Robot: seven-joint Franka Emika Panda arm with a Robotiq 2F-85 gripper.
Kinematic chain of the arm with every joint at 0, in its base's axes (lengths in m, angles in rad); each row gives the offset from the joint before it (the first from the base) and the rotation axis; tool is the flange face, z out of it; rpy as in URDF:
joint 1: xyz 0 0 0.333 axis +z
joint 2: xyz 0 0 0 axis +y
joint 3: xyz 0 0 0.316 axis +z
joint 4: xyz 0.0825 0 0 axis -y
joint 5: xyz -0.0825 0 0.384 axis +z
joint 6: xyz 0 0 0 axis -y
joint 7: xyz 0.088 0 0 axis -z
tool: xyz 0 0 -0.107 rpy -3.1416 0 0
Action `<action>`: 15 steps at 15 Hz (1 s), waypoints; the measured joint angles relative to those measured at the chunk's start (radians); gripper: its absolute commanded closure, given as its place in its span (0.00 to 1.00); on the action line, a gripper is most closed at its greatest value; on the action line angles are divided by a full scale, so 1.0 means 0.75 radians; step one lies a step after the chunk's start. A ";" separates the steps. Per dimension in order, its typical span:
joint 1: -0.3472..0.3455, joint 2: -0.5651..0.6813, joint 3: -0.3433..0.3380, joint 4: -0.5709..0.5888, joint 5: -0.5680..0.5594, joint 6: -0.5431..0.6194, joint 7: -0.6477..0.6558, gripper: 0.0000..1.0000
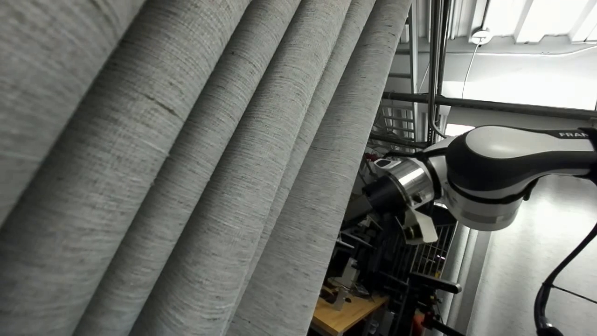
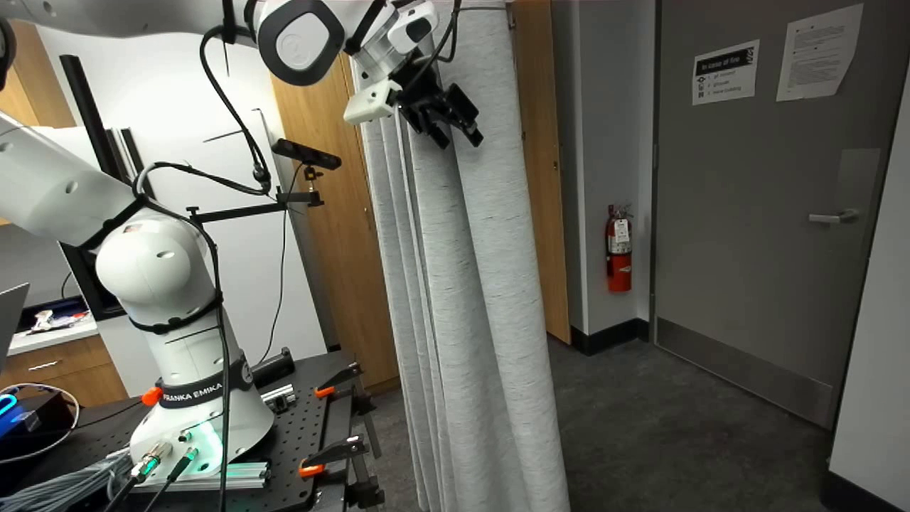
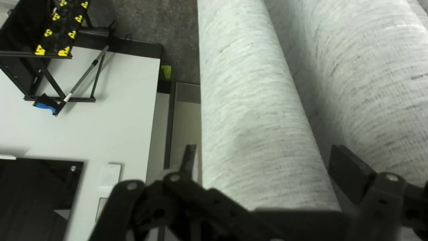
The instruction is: Slide the curtain to the right
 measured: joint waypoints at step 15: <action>0.200 0.072 0.013 0.205 0.073 0.443 0.007 0.10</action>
